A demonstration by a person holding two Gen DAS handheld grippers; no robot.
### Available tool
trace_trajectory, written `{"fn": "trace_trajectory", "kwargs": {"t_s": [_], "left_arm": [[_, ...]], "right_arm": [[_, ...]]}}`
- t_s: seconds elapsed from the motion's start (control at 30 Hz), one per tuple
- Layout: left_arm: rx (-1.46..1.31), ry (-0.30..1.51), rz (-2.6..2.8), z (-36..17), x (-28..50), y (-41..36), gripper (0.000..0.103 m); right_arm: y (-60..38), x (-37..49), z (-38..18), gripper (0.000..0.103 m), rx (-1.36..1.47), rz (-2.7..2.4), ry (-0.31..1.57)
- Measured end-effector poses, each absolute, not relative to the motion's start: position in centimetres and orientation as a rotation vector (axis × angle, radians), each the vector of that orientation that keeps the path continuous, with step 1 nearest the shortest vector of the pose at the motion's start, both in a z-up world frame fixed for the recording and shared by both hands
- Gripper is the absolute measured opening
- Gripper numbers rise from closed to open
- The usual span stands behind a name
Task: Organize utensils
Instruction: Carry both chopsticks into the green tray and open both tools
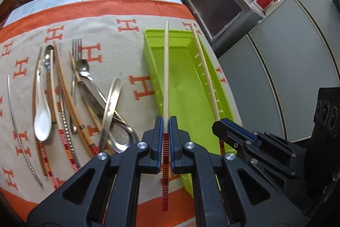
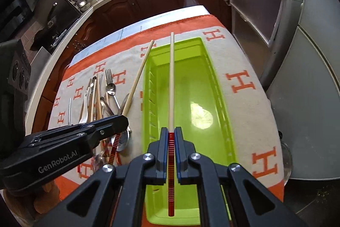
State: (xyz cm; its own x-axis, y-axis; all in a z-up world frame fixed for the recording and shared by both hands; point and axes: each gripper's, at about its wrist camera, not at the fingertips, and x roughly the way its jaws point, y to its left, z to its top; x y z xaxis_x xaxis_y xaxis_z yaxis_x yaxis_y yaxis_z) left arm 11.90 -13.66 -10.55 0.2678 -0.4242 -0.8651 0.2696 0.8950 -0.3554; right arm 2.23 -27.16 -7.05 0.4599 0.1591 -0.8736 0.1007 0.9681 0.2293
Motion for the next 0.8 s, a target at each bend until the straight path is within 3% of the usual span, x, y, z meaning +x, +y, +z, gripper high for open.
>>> {"fn": "trace_trajectory", "kwargs": {"t_s": [0.47, 0.67, 0.8], "left_arm": [[-0.123, 1.279, -0.500, -12.8, 11.1, -17.0, 0.004], [-0.097, 1.241, -0.471, -11.5, 10.3, -14.4, 0.027], [-0.086, 1.219, -0.440, -10.6, 9.8, -12.3, 0.029]], "right_arm": [[-29.0, 2.2, -9.9, 0.007, 0.315, 0.020, 1.180], [-27.8, 2.0, -9.9, 0.007, 0.321, 0.045, 1.185], [-26.6, 1.8, -9.8, 0.007, 0.310, 0.073, 1.188]]}}
